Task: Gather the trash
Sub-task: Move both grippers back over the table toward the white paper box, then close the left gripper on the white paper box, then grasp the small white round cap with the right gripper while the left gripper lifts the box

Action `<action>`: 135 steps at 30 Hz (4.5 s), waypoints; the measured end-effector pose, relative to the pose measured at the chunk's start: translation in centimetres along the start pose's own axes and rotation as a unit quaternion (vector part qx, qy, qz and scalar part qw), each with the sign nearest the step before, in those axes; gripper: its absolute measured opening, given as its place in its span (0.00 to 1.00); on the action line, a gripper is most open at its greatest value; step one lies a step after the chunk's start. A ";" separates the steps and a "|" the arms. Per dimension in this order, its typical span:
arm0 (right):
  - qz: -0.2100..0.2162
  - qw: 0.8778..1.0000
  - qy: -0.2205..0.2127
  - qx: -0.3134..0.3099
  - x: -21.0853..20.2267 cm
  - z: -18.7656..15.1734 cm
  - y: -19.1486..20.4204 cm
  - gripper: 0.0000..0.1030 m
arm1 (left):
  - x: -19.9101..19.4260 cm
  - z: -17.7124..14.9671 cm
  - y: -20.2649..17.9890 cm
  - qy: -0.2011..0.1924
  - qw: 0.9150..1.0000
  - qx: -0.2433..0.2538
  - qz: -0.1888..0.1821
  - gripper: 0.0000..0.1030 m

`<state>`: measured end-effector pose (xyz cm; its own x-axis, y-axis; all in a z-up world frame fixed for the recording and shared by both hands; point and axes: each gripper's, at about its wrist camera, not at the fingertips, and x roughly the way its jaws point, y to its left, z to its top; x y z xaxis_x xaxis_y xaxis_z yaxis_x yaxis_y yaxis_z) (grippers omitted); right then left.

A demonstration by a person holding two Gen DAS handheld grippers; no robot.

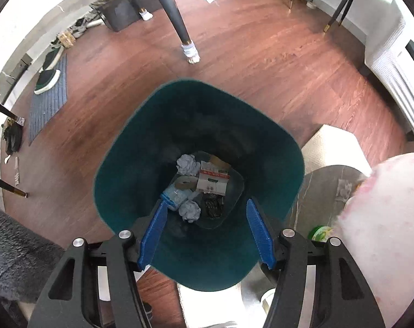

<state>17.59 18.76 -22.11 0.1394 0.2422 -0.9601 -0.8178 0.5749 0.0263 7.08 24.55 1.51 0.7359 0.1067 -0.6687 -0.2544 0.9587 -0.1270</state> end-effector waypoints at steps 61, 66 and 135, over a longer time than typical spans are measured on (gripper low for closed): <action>-0.100 0.918 -0.295 0.246 -27.6 -18.3 -26.0 0.87 | 6.8 1.9 -30.7 -0.018 0.970 0.195 -0.144 0.89; -0.088 0.908 -0.302 0.278 -28.0 -19.9 -28.1 0.87 | 8.3 2.4 -32.7 -0.025 0.966 0.205 -0.157 0.89; -0.149 0.933 -0.202 0.259 -21.2 -9.1 -29.4 0.31 | 9.8 2.9 -21.1 0.061 0.984 0.078 -0.148 0.33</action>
<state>33.63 -10.42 -5.03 0.6021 0.2268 -0.7655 -0.3440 0.9389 0.0076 21.49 6.15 -0.28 0.6805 -0.2058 -0.7033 0.0663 0.9731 -0.2206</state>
